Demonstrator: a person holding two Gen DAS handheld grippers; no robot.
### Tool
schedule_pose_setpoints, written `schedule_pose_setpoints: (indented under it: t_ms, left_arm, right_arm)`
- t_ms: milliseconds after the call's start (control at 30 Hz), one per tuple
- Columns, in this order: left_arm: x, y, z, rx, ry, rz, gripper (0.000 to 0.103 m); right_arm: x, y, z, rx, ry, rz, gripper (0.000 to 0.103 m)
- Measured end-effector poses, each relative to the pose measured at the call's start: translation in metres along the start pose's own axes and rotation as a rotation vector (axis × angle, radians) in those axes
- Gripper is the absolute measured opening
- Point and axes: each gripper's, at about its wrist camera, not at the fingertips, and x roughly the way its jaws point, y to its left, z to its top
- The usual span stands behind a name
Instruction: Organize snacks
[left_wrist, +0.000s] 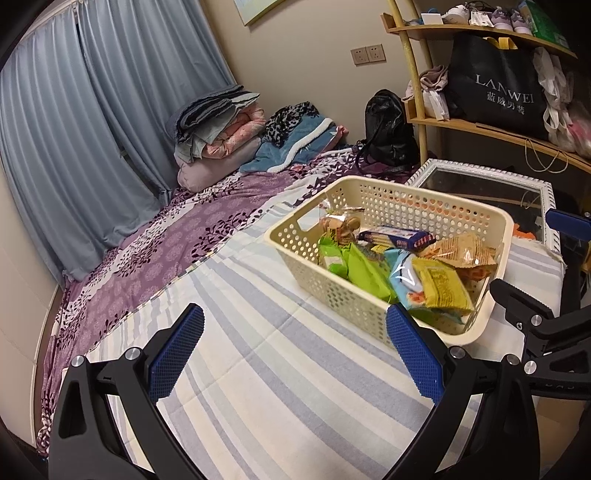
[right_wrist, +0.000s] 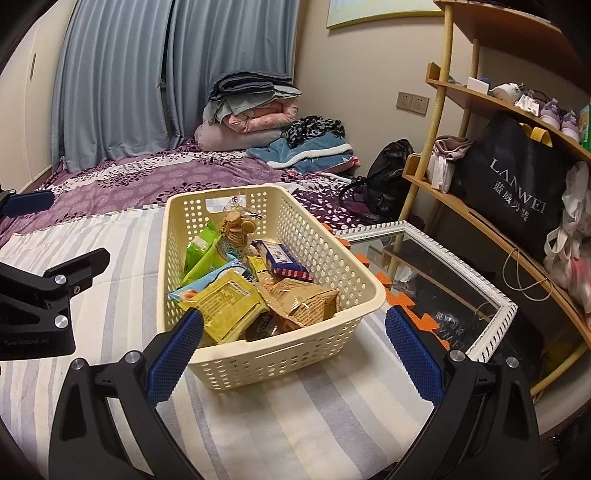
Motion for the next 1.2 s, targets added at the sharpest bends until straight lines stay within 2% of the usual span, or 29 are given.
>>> schedule_pose_setpoints:
  t_ms: [100,200,300,400,500,567,633,767,933,1000,1200]
  left_arm:
    - [0.002,0.014,-0.011,-0.052,0.033,0.012,0.100]
    - [0.005,0.038,-0.033,-0.123,0.080,0.036,0.100]
    - [0.007,0.067,-0.066,-0.198,0.141,0.080,0.100]
    - [0.008,0.112,-0.118,-0.322,0.235,0.148,0.100]
    - [0.011,0.153,-0.171,-0.465,0.332,0.207,0.100]
    - [0.013,0.173,-0.199,-0.531,0.388,0.244,0.100]
    - [0.012,0.187,-0.223,-0.579,0.423,0.272,0.100]
    - [0.011,0.201,-0.249,-0.624,0.460,0.289,0.100]
    - [0.018,0.203,-0.265,-0.645,0.474,0.278,0.100]
    - [0.020,0.206,-0.271,-0.675,0.476,0.256,0.100]
    - [0.021,0.204,-0.273,-0.686,0.482,0.245,0.100]
  right_arm:
    - [-0.001,0.008,0.001,-0.003,0.004,0.034,0.098]
    - [-0.003,0.026,0.000,-0.004,0.010,0.103,0.098]
    - [-0.005,0.061,-0.005,-0.040,0.031,0.212,0.098]
    - [-0.008,0.102,-0.011,-0.101,0.026,0.289,0.098]
    - [0.005,0.154,-0.022,-0.163,0.120,0.425,0.098]
    - [0.020,0.190,-0.029,-0.192,0.199,0.475,0.098]
    - [0.031,0.217,-0.033,-0.224,0.238,0.513,0.098]
    - [0.061,0.255,-0.039,-0.257,0.307,0.475,0.098]
    - [0.094,0.265,-0.045,-0.260,0.390,0.407,0.098]
    - [0.090,0.265,-0.051,-0.281,0.361,0.403,0.098]
    - [0.092,0.261,-0.052,-0.277,0.370,0.407,0.098]
